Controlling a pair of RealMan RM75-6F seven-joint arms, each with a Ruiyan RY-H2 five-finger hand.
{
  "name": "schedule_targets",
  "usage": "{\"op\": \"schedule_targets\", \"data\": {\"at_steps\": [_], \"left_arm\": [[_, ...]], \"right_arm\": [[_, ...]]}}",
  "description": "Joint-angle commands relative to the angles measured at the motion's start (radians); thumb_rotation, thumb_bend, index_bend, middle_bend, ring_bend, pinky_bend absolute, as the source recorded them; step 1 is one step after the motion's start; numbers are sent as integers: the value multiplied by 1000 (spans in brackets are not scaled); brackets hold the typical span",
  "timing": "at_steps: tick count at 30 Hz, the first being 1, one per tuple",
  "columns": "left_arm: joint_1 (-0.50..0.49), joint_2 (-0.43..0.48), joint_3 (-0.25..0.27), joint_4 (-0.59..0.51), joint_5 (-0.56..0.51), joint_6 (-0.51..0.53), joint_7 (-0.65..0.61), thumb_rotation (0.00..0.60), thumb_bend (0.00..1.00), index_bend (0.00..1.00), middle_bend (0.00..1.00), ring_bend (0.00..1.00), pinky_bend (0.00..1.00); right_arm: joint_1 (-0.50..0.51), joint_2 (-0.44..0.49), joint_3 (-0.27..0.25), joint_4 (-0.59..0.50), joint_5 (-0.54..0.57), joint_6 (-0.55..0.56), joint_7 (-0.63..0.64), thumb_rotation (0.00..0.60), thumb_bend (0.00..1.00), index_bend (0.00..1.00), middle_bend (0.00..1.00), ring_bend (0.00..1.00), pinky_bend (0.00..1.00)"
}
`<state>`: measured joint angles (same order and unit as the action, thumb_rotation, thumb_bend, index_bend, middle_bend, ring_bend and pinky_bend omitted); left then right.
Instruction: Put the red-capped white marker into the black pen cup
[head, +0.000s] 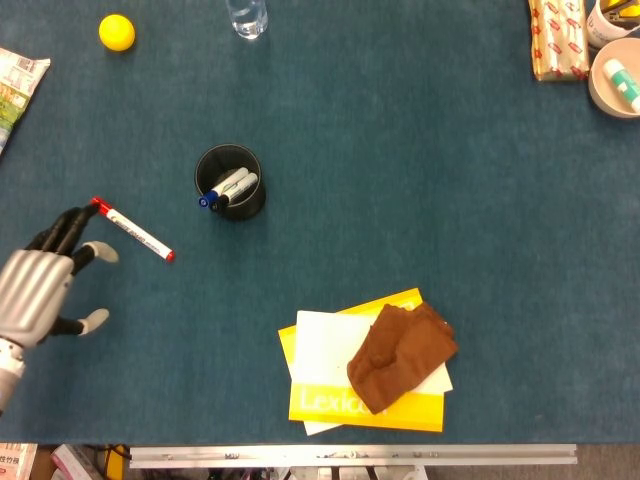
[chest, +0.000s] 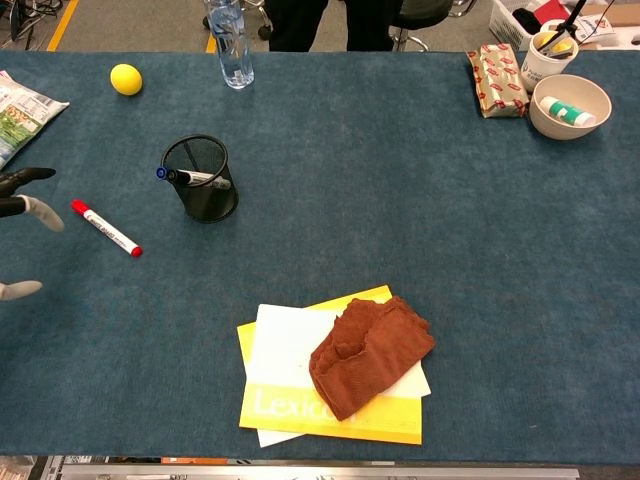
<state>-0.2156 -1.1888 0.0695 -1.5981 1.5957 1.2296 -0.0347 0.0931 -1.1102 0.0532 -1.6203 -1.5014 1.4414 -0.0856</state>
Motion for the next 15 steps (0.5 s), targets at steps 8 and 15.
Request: {"op": "schedule_targets", "data": {"at_steps": [8, 15], "left_arm": [[-75, -51, -32, 17, -43, -95, 19, 600, 229, 337, 0, 0, 163], [-128, -67, -37, 36, -66, -172, 37, 600, 279, 340, 0, 0, 163]], "right_arm": [[6, -1, 1, 12, 0, -7, 19, 600, 0, 118, 220, 135, 296], [1, 2, -2, 1, 0, 0, 3, 600, 0, 118, 220, 135, 296]]}}
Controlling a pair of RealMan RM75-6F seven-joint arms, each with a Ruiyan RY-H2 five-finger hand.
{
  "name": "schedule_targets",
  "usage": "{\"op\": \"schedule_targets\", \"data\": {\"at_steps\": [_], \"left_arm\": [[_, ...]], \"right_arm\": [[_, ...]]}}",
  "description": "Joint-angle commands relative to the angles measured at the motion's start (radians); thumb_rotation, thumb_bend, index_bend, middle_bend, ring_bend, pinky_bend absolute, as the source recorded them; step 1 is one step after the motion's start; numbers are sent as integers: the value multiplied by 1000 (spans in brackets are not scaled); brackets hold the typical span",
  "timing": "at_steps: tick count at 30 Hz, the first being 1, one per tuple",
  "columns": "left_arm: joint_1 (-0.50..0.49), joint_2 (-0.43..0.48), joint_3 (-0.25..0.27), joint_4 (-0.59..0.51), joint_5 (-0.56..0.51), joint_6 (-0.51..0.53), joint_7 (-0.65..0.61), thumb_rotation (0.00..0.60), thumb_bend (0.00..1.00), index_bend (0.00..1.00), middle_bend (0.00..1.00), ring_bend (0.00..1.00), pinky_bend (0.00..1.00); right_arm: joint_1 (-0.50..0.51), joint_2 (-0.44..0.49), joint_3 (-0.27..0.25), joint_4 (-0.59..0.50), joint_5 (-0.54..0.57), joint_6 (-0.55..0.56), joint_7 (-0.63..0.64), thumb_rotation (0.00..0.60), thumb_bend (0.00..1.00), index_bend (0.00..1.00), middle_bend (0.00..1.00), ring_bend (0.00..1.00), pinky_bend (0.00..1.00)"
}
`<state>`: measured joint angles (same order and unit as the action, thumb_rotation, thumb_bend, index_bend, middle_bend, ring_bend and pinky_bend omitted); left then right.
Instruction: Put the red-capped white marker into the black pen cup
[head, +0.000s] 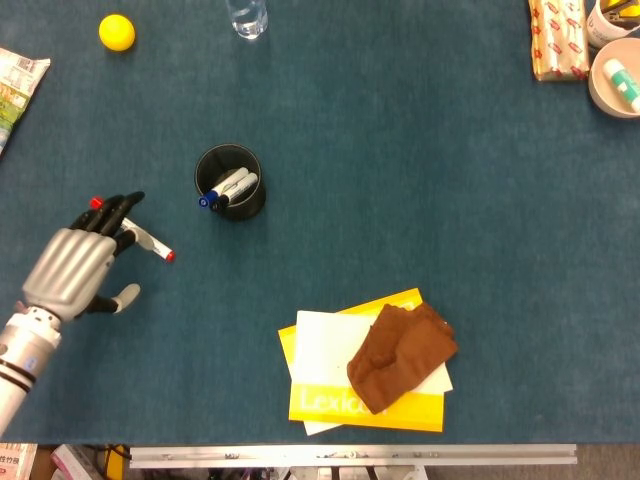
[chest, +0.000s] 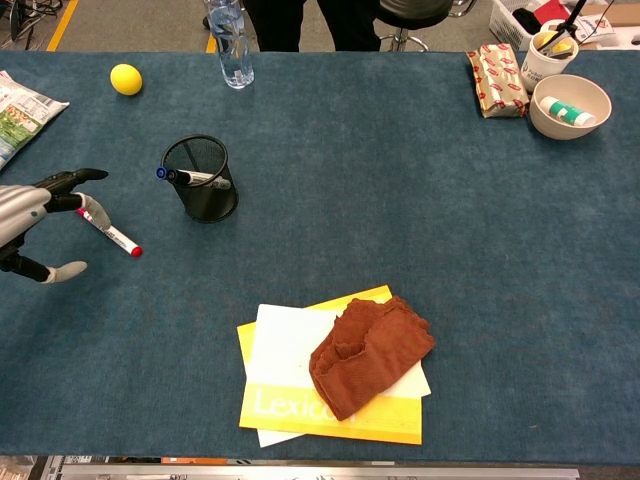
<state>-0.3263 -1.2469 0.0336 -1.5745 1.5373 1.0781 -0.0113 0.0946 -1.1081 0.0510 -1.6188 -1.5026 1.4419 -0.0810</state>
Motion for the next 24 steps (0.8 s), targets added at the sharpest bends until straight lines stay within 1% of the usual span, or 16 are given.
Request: {"op": "schedule_targets", "data": {"at_steps": [1, 15, 24], "left_arm": [[-22, -12, 0, 18, -8, -27, 20, 600, 279, 340, 0, 0, 163], [-87, -82, -1, 106, -31, -103, 63, 600, 279, 336, 0, 0, 163], [-114, -109, -10, 137, -41, -110, 84, 600, 279, 338, 0, 0, 163]], "right_arm": [[-1, 1, 0, -1, 3, -1, -3, 600, 0, 118, 220, 135, 296], [-6, 2, -3, -13, 7, 4, -26, 600, 0, 126, 222, 135, 296], [-8, 6, -3, -16, 9, 5, -26, 600, 0, 126, 223, 135, 296]]}}
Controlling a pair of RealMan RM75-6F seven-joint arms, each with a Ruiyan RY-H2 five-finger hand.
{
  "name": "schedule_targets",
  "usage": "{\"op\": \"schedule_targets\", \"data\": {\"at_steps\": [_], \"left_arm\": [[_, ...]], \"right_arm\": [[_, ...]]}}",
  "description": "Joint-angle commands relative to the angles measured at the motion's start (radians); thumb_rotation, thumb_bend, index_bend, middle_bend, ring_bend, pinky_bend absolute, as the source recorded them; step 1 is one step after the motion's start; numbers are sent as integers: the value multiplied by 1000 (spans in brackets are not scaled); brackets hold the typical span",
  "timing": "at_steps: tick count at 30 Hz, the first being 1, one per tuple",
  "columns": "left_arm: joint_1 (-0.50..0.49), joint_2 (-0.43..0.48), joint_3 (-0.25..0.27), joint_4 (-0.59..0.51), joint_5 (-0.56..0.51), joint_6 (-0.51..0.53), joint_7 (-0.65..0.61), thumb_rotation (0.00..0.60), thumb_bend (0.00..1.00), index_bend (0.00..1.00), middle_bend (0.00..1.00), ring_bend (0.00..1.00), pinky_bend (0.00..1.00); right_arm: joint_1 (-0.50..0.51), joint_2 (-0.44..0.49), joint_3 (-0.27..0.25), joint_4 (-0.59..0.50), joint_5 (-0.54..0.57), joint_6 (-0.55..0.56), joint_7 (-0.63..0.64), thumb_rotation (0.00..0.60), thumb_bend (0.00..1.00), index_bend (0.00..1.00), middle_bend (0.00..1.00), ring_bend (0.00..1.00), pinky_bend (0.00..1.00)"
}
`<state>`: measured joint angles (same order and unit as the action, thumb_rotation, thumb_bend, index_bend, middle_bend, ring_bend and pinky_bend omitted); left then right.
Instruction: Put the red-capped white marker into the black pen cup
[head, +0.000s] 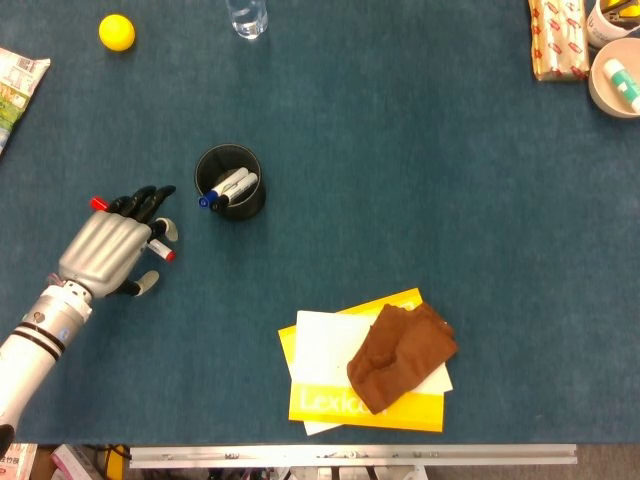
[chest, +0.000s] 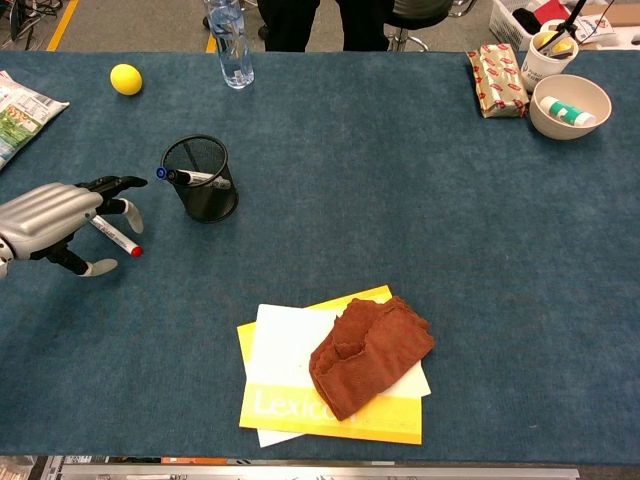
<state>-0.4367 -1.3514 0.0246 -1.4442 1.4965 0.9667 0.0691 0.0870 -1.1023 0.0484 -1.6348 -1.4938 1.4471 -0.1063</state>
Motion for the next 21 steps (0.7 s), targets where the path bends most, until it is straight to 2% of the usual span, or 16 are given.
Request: {"op": "schedule_targets", "data": {"at_steps": [1, 21], "left_arm": [[-5, -7, -1, 11, 1, 4, 6, 600, 279, 340, 0, 0, 163], [-48, -27, 7, 62, -29, -35, 70, 600, 282, 359, 0, 0, 156]], "right_arm": [[0, 0, 0, 0, 0, -1, -1, 600, 0, 126, 223, 135, 296], [3, -3, -2, 1, 2, -10, -6, 600, 0, 126, 223, 135, 296]]}}
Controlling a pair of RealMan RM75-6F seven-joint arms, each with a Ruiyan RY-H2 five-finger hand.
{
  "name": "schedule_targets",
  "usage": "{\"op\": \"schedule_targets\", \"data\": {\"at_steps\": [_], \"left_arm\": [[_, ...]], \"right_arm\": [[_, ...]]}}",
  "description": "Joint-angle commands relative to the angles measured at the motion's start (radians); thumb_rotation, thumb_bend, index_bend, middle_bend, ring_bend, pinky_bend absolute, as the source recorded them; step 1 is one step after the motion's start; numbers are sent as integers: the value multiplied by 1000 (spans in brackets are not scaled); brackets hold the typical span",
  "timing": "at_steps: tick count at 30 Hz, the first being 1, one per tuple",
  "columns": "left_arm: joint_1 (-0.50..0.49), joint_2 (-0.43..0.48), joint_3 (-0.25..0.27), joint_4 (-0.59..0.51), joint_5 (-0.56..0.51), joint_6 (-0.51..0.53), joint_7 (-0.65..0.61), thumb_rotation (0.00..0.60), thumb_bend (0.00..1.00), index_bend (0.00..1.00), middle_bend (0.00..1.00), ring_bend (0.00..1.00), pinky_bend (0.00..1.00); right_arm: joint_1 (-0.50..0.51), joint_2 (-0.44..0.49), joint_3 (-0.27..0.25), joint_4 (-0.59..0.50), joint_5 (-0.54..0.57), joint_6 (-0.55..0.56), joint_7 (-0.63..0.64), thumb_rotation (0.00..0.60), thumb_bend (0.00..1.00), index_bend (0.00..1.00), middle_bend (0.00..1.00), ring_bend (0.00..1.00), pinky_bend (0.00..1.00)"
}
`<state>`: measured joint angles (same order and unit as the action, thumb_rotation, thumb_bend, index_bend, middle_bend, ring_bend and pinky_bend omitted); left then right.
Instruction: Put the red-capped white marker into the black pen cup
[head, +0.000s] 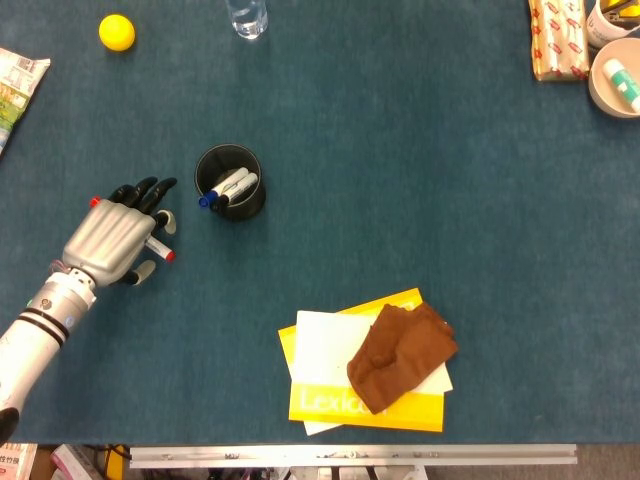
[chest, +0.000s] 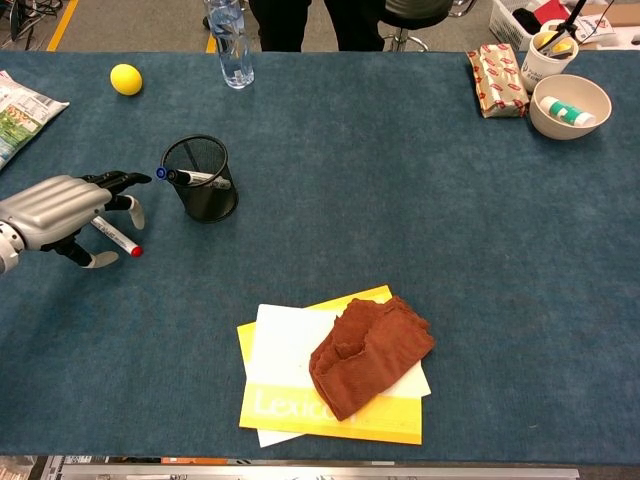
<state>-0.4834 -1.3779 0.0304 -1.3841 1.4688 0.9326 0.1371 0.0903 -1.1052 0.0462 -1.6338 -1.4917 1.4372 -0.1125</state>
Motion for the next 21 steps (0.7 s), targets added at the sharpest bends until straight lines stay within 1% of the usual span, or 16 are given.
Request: {"op": "schedule_targets", "data": {"at_steps": [1, 15, 21], "left_arm": [[-2, -2, 1, 3, -3, -1, 3, 600, 282, 361, 0, 0, 156], [-13, -17, 8, 44, -19, -11, 1, 600, 283, 374, 0, 0, 156], [-15, -22, 13, 55, -16, -7, -2, 600, 283, 395, 0, 0, 156]], "right_arm": [[0, 0, 0, 0, -1, 0, 0, 600, 0, 126, 223, 135, 296], [0, 1, 0, 1, 1, 0, 0, 600, 0, 126, 223, 135, 296], [1, 0, -1, 1, 1, -3, -1, 600, 0, 126, 223, 135, 296]]}}
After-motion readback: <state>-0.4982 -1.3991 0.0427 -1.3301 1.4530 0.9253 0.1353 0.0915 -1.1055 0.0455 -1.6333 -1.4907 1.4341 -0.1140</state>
